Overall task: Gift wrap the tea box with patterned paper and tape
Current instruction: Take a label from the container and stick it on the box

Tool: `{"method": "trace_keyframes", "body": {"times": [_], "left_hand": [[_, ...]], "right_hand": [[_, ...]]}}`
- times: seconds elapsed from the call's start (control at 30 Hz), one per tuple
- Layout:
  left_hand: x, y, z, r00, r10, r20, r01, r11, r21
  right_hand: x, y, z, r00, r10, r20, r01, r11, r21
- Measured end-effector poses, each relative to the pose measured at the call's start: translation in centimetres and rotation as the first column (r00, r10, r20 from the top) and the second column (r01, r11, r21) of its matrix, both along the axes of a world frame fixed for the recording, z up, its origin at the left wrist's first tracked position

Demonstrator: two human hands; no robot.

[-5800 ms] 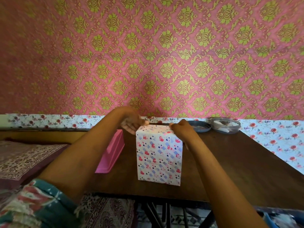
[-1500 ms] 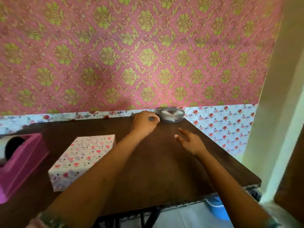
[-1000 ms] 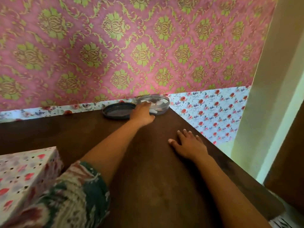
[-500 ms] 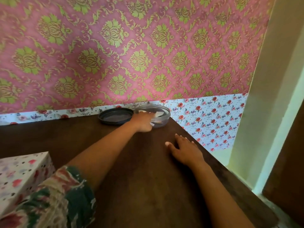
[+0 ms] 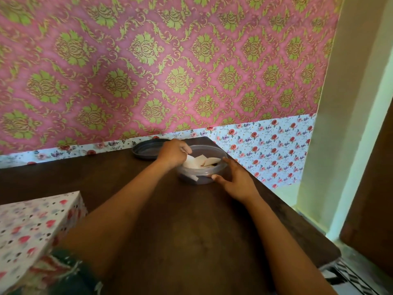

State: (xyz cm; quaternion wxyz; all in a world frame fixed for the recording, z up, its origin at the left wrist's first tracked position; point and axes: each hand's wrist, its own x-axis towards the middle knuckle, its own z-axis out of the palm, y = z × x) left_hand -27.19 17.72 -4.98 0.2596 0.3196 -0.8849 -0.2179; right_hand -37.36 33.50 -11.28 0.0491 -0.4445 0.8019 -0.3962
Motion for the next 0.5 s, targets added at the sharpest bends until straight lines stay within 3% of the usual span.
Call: {"method": "trace_keyframes", "body": {"times": [0.13,0.3,0.5], "left_hand": [[-2.7,-0.4,-1.9,0.995,-0.018,0.097,0.025,0.997,-0.075],[-4.3,-0.9,-1.1,0.888,0.093,0.451,0.030,0.966,-0.259],[-4.1,-1.4,-1.1,0.924,0.083,0.373,0.014,0.968,-0.252]], "right_hand": [[-0.3,-0.3,-0.1,0.998,-0.010,-0.064,0.010,1.000,-0.001],[-0.9,-0.8,-0.4,0.994,-0.040,-0.106,0.040,0.999,0.001],[-1.2,-1.3,-0.4,0.991,-0.051,-0.120,0.053,0.999,0.008]]}}
